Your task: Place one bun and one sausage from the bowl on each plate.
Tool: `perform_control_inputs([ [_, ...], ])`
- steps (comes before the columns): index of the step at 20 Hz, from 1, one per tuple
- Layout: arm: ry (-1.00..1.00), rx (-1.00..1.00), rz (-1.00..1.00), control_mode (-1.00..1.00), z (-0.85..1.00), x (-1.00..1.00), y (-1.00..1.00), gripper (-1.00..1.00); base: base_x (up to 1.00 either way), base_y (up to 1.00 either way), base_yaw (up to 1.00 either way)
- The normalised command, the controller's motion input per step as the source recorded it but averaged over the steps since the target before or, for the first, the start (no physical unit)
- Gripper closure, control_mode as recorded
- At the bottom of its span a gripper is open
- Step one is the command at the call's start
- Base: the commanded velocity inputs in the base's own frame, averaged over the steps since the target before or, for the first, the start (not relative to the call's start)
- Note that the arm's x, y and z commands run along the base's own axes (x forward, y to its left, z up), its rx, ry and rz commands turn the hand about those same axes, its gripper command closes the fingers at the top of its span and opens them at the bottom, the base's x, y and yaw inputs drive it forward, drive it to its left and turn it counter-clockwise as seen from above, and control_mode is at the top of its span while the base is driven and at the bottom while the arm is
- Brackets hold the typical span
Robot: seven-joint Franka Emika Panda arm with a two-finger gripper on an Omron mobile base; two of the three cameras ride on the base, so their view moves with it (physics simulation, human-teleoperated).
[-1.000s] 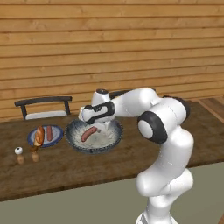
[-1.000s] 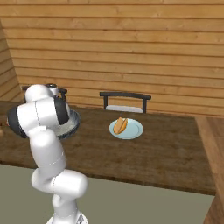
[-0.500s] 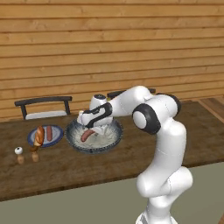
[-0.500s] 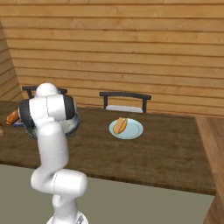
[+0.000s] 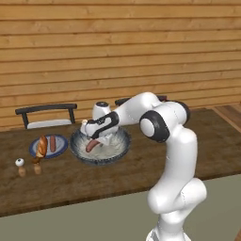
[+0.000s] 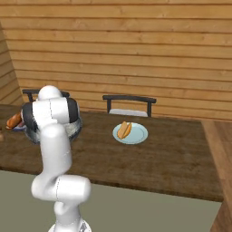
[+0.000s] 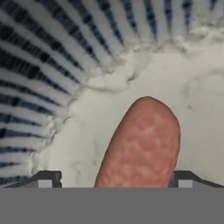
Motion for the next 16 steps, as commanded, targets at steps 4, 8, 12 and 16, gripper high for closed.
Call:
perform_control_inputs([
  [4, -0.07, 0.0, -0.06, -1.0, -0.16, 0.0, 0.05, 1.0, 0.0, 0.0, 0.0],
  [8, -0.01, 0.0, -0.1, -1.0, 0.0, -0.07, 0.0, 1.0, 0.0, 0.0, 0.0],
  [12, -0.07, 0.0, -0.06, -1.0, 0.48, -0.17, -0.21, 1.0, 0.0, 0.0, 0.0],
  [16, -0.02, 0.0, 0.03, -1.0, 1.0, -0.02, -0.88, 1.0, 0.0, 0.0, 0.0],
])
